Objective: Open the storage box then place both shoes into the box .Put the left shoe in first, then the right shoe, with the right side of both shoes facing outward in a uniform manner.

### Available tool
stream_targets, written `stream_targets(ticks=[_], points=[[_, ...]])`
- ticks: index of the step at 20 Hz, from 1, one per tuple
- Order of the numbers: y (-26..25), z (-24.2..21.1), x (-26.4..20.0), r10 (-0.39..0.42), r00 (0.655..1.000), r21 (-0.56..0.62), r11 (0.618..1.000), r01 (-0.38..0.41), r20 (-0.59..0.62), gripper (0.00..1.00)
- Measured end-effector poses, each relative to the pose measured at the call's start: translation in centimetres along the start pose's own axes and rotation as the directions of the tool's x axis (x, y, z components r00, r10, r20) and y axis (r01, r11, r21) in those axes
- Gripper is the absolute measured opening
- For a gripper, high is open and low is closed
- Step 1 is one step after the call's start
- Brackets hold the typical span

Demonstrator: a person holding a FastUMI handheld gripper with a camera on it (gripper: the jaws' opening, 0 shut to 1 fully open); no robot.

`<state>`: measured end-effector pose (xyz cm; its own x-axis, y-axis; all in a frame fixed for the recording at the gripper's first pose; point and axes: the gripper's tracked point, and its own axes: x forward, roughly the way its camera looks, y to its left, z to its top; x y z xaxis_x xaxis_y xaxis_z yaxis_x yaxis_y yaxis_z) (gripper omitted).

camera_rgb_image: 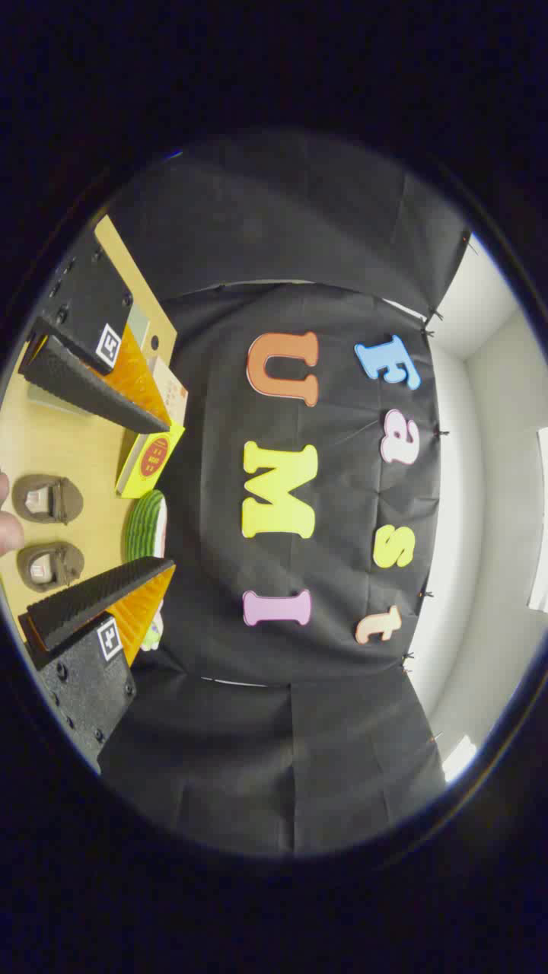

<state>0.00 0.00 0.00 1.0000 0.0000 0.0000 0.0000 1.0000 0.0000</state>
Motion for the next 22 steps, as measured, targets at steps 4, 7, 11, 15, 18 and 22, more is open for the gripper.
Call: stream_targets(ticks=[4, 7, 11, 15, 18, 22], points=[[0.0, 0.2, 0.2, 0.009, 1.000, -0.001, 1.000, -0.009, -0.006, 1.00], [-0.3, 0.4, 0.1, 0.005, 1.000, 0.000, 1.000, -0.005, -0.005, 1.00], [-0.6, 0.2, 0.2, 0.004, 1.000, 0.009, 1.000, -0.004, -0.024, 1.00], [-0.8, 0.0, 0.3, 0.005, 0.999, 0.020, 1.000, -0.005, -0.038, 1.00], [-0.6, -0.1, 0.6, 0.017, 0.999, 0.011, 1.000, -0.016, -0.047, 1.00], [-0.4, -0.2, 0.8, 0.023, 0.998, 0.027, 0.999, -0.022, -0.055, 1.00]])
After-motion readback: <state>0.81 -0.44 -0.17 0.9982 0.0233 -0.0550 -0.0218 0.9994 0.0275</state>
